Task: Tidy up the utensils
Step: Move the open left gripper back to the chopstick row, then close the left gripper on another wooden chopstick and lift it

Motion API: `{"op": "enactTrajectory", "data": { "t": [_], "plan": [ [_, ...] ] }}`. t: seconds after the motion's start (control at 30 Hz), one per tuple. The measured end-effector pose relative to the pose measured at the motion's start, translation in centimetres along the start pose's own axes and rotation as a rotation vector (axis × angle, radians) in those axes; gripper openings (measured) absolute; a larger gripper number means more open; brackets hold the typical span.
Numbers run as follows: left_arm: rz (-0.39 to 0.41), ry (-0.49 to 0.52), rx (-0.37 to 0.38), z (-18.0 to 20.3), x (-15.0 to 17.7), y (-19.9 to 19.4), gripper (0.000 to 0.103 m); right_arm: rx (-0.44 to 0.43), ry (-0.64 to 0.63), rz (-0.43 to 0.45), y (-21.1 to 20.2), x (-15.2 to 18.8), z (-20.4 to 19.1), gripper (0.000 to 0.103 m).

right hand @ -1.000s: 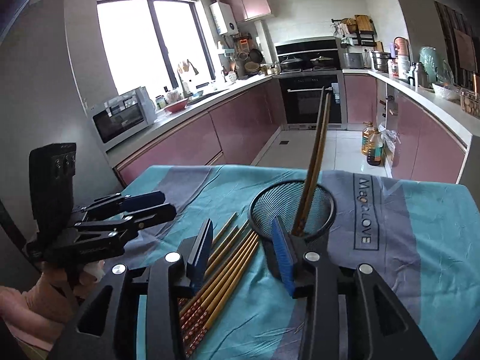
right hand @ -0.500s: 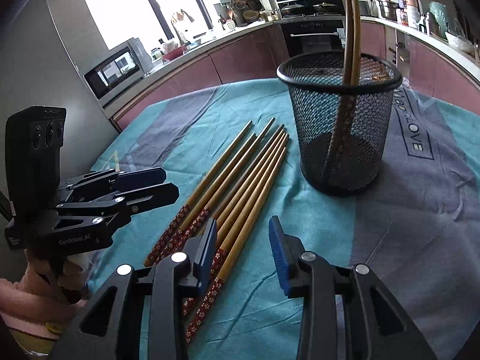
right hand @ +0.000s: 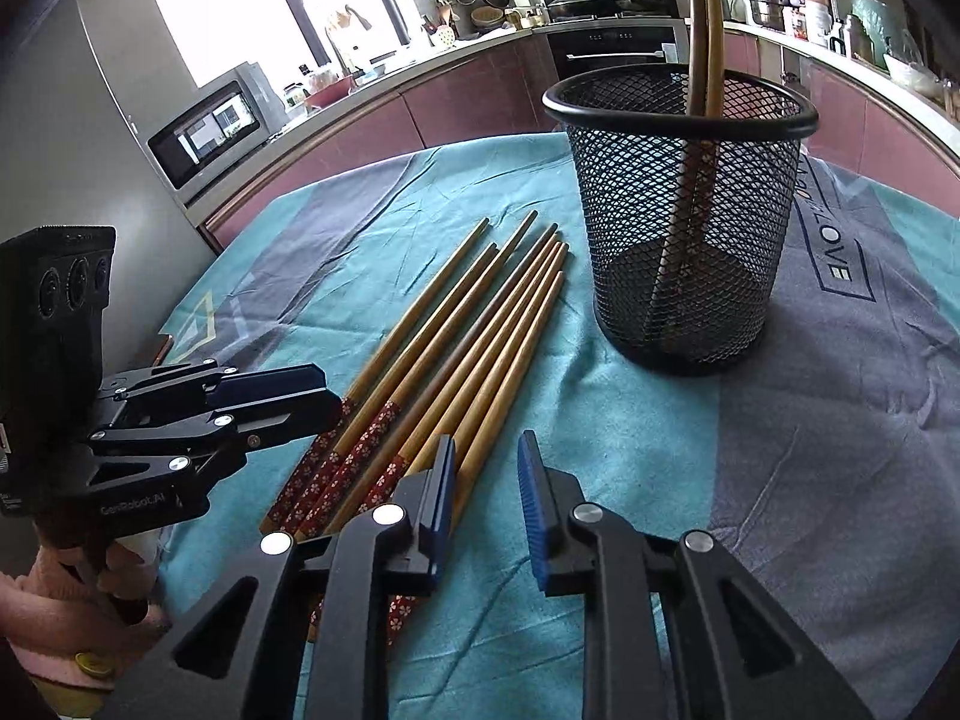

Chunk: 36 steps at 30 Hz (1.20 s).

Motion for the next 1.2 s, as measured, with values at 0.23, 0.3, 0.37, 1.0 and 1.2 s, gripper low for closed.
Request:
{"op": "enactTrajectory", "data": {
  "t": [0.23,0.3,0.37,1.0,1.2],
  "plan": [
    [-0.009,-0.004,-0.007,-0.1,-0.2,0.5,0.024,0.023,-0.02,-0.001,0.1,-0.2,-0.3,0.017],
    [-0.012,-0.003,-0.01,-0.1,-0.3,0.7,0.024,0.031,-0.026,-0.003,0.1,-0.2,-0.3,0.017],
    [-0.018,-0.002,-0.021,-0.2,-0.5,0.9,0.023,0.038,-0.03,-0.005,0.1,-0.2,-0.3,0.017],
    [-0.048,0.037,-0.084,0.4,-2.2,3.7,0.022,0.114,-0.055,-0.022,1.4,-0.9,-0.3,0.012],
    [-0.038,0.035,-0.127,0.5,-2.5,4.2,0.015,0.085,-0.008,-0.015,1.2,-0.9,0.2,0.01]
  ]
}}
Point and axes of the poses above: each gripper's, at about its wrist camera, not at the fingertips, and y roughly the way its jaws point, z to its right, x to its underside, the point moved 5 cm from there along y, roughly the way its jaws point, and after that the axes turned 7 degrees about -y, right-handed, at the moved point
